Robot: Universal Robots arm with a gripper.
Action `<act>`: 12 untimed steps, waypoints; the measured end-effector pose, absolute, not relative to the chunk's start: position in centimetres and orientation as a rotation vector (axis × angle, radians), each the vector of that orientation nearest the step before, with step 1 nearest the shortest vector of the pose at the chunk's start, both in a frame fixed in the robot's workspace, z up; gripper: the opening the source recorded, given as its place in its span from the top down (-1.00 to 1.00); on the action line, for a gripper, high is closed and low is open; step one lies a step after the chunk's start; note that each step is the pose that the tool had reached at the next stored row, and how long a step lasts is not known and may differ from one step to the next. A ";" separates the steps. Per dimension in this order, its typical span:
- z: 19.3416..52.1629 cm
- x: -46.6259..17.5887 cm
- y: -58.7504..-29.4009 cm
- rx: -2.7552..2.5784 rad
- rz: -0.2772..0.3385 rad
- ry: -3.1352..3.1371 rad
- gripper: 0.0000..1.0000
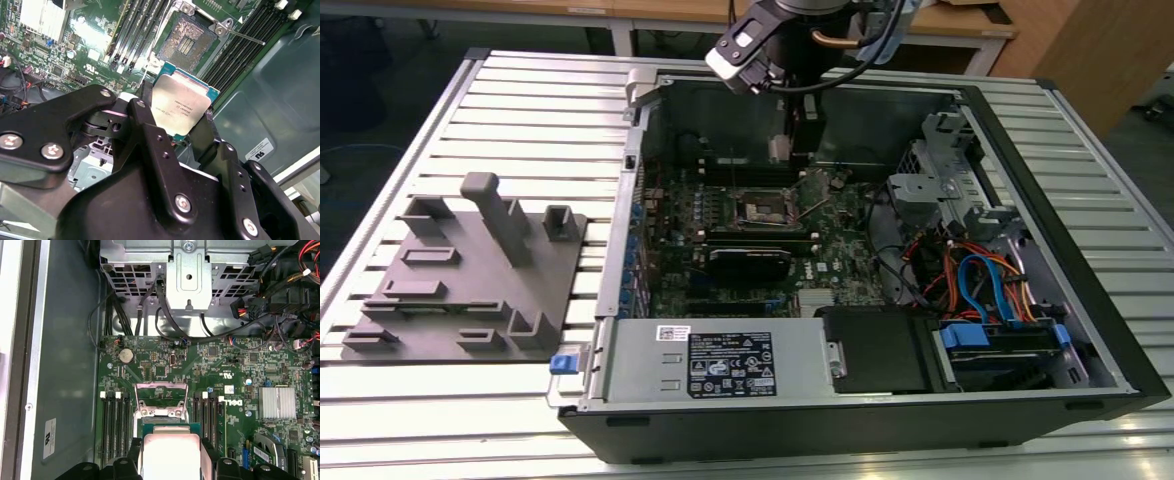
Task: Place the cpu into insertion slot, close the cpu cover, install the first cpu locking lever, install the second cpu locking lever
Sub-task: 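Place the cpu into insertion slot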
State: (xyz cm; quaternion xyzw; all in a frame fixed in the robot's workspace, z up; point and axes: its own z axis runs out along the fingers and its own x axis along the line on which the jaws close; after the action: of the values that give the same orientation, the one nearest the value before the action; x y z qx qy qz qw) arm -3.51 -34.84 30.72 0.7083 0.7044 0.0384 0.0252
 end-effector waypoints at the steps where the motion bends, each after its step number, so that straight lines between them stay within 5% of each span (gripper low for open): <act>1: 30.7 -3.5 -34.8 2.190 0.119 2.178 -0.08; 12: 29.3 -4.3 -34.8 2.185 0.119 2.183 -0.08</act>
State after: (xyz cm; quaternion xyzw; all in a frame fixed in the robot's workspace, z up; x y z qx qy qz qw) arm -4.30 -34.77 29.29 0.7067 0.7061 0.0385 0.0251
